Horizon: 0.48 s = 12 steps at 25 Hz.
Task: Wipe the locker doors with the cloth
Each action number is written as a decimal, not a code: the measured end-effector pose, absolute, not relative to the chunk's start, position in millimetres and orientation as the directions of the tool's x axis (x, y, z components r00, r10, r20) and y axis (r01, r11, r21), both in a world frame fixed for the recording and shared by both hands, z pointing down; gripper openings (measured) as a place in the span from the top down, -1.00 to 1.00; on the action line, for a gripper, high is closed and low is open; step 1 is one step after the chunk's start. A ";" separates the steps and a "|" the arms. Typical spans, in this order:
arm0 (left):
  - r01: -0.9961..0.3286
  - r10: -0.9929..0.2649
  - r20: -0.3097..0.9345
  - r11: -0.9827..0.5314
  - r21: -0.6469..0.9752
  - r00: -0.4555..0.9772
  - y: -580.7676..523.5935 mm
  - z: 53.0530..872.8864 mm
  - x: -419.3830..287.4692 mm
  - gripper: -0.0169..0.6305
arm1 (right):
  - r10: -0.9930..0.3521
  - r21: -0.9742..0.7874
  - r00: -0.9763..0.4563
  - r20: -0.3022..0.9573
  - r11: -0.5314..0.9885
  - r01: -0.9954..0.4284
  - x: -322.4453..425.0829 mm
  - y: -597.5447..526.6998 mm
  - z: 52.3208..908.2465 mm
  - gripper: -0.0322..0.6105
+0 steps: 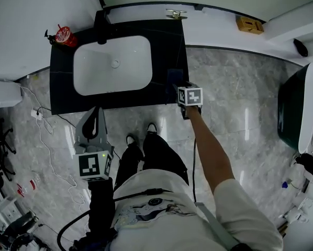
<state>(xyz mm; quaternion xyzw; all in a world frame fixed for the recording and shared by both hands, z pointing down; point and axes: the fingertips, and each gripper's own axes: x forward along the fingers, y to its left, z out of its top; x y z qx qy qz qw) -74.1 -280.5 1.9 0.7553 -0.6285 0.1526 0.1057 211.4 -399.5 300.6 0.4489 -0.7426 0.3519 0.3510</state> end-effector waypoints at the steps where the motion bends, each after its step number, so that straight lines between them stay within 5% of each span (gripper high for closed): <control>1: -0.981 -0.915 0.369 -0.189 -0.036 0.162 -279.1 3.5 -74.5 0.94 | -0.409 -0.220 -0.352 0.842 0.335 -0.916 211.7 -398.5 305.5 0.24; 6: -0.982 -0.910 0.381 -0.187 -0.031 0.161 -275.0 6.1 -75.4 0.94 | -0.393 -0.300 -0.392 0.832 0.275 -0.913 209.4 -391.8 315.5 0.57; 12: -0.982 -0.909 0.384 -0.186 -0.030 0.161 -270.0 9.4 -77.0 0.94 | -0.437 -0.296 -0.419 0.796 0.323 -0.899 206.7 -391.7 297.6 0.67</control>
